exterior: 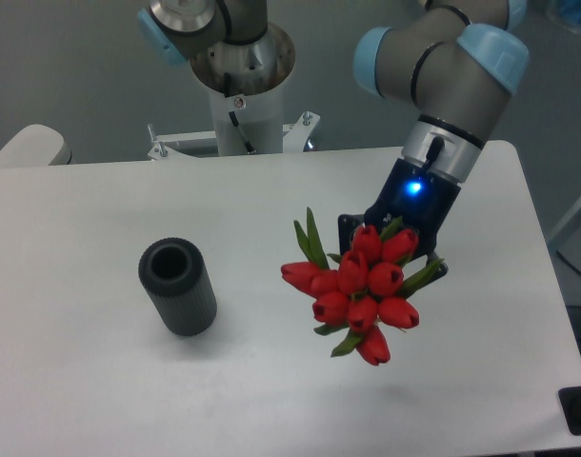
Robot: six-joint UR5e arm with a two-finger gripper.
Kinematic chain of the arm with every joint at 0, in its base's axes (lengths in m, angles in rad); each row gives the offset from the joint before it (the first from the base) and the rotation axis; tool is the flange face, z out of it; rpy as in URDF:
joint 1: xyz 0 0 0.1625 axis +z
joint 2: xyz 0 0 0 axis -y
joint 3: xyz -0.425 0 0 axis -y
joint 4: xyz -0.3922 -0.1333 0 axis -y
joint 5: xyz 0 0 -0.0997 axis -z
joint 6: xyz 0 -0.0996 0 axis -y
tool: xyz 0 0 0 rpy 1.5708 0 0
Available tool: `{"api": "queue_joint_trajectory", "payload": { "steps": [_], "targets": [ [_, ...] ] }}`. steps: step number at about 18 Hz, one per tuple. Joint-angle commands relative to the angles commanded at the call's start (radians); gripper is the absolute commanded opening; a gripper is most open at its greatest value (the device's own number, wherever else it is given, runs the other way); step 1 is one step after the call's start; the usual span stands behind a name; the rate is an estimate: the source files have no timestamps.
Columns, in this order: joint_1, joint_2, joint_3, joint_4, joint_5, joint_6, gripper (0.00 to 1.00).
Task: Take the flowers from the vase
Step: 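Carry the tulip bunch away from the vase over the table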
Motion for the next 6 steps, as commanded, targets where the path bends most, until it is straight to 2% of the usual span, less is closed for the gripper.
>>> {"api": "queue_joint_trajectory", "payload": {
  "steps": [6],
  "targets": [
    [-0.012, -0.002, 0.002, -0.008, 0.011, 0.017, 0.26]
  ]
}}
